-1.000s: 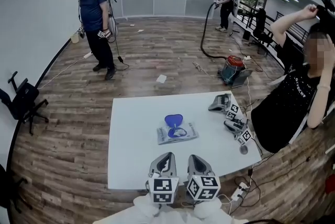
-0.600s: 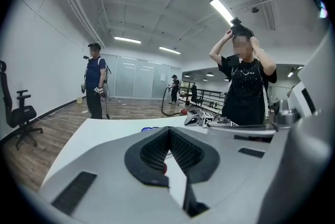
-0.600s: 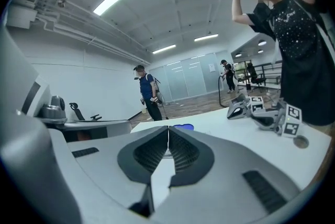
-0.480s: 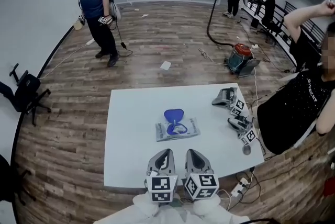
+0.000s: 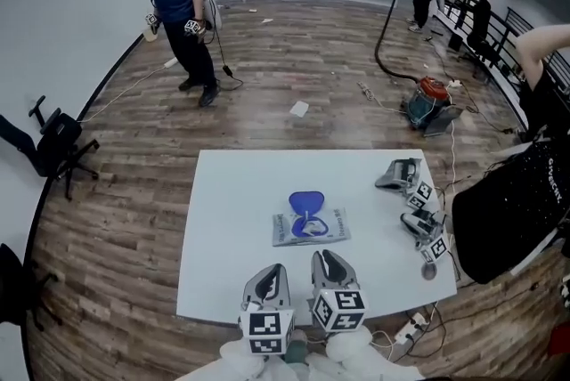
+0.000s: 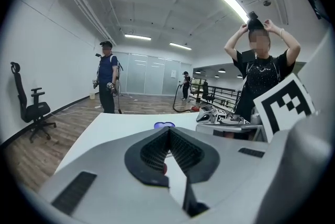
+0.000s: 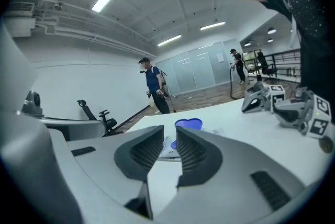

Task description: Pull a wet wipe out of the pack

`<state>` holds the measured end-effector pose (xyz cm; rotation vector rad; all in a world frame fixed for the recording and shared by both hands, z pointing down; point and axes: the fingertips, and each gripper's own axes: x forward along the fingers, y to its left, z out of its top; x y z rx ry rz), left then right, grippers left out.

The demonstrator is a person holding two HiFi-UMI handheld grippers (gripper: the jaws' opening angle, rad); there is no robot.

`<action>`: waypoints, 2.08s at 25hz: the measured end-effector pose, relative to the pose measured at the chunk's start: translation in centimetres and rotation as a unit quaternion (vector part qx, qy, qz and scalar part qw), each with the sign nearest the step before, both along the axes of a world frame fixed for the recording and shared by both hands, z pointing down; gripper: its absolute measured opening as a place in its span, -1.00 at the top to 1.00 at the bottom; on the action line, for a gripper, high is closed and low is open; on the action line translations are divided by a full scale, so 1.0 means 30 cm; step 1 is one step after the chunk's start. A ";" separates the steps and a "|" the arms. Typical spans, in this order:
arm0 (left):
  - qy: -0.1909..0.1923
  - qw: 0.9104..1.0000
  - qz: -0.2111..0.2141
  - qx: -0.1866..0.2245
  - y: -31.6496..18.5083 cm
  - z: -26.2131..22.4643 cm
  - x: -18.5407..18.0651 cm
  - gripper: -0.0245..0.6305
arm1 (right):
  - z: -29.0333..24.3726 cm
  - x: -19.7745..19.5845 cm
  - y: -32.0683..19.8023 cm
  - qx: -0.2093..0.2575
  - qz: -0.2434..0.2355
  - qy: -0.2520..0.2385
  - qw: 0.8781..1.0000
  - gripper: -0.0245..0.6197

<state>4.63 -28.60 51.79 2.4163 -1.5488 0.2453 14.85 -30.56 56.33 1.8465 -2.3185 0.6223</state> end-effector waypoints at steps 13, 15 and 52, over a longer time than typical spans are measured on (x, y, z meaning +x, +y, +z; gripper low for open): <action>-0.015 1.000 -0.018 -0.002 0.002 0.026 -0.069 0.94 | 0.148 0.012 -0.142 -0.035 0.003 -0.002 0.999 0.59; -0.017 1.000 -0.021 -0.005 -0.001 0.042 -0.071 0.94 | 0.179 0.021 -0.155 -0.042 0.005 -0.004 0.999 0.57; -0.017 0.995 -0.076 -0.067 -0.085 0.218 -0.174 0.94 | 0.332 -0.007 -0.318 -0.104 -0.017 -0.007 0.994 0.45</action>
